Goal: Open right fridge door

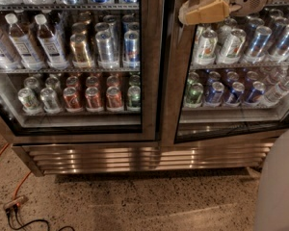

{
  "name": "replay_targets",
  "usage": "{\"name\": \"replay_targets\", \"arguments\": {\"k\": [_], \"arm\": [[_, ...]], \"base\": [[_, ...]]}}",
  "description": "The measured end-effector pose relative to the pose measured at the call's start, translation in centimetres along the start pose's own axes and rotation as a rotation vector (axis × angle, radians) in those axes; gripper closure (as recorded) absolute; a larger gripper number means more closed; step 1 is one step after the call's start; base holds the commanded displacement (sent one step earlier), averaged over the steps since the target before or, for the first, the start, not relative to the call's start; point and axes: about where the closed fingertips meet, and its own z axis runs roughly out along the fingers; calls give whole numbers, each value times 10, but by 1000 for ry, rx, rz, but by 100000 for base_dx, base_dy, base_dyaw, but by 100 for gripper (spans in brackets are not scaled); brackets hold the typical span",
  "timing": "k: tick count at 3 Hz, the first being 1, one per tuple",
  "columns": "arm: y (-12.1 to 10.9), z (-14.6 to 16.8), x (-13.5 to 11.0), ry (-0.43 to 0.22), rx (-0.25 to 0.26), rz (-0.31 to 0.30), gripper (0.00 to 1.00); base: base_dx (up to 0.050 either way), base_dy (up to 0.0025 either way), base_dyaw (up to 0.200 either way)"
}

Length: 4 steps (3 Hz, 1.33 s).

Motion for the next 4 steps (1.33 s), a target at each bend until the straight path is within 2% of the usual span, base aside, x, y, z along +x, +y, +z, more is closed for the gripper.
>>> {"name": "replay_targets", "arguments": {"k": [3,4], "arm": [[3,-2,-2,10,20,3,100],[5,-3,-3,21,41,5,100]], "base": [[0,0,0],[-4589,171,-7909]]}}
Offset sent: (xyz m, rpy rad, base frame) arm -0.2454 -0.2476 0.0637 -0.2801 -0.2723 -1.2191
